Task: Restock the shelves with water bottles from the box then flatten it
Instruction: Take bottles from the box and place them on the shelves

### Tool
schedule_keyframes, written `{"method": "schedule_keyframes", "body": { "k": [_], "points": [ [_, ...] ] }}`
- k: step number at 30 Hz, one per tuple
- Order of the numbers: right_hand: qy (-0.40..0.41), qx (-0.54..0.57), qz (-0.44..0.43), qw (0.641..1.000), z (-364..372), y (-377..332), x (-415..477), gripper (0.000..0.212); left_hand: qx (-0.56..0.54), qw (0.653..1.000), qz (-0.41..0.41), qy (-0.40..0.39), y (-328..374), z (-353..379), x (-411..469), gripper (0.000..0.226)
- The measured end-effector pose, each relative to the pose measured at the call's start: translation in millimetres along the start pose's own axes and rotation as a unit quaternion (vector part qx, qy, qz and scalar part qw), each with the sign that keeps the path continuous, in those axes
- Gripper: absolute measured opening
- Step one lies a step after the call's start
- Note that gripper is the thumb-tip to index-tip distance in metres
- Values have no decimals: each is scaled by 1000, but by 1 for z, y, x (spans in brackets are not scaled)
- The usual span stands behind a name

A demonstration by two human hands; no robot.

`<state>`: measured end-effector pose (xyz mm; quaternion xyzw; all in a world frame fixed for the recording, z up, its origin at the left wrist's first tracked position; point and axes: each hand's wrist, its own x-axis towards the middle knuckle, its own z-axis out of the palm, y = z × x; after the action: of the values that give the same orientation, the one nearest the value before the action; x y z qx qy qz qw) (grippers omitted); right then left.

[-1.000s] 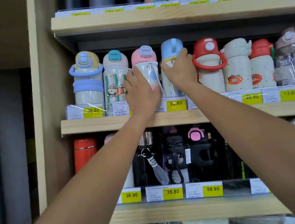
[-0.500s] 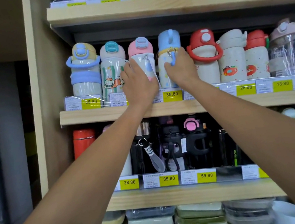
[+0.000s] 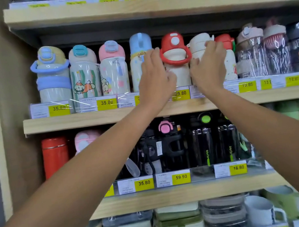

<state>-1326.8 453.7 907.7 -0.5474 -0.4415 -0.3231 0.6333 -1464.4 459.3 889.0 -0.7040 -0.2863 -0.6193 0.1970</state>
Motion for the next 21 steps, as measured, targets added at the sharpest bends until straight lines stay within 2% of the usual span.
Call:
{"method": "schedule_keyframes", "body": {
  "k": [3, 8, 14, 17, 21],
  "points": [
    [-30, 2, 24, 999, -2, 23, 7, 43, 11, 999, -25, -40, 16, 25, 9, 75],
    [-74, 22, -29, 997, 1, 57, 27, 55, 59, 992, -104, -36, 18, 55, 22, 88],
    [-111, 88, -86, 986, 13, 60, 64, 66, 72, 992, -102, -16, 21, 70, 33, 91],
    [-138, 66, -103, 983, 16, 60, 79, 64, 41, 989, -143, -9, 24, 78, 32, 98],
    [-123, -48, -165, 977, 13, 61, 93, 56, 37, 985, -167, 20, 26, 85, 26, 98]
  ]
}}
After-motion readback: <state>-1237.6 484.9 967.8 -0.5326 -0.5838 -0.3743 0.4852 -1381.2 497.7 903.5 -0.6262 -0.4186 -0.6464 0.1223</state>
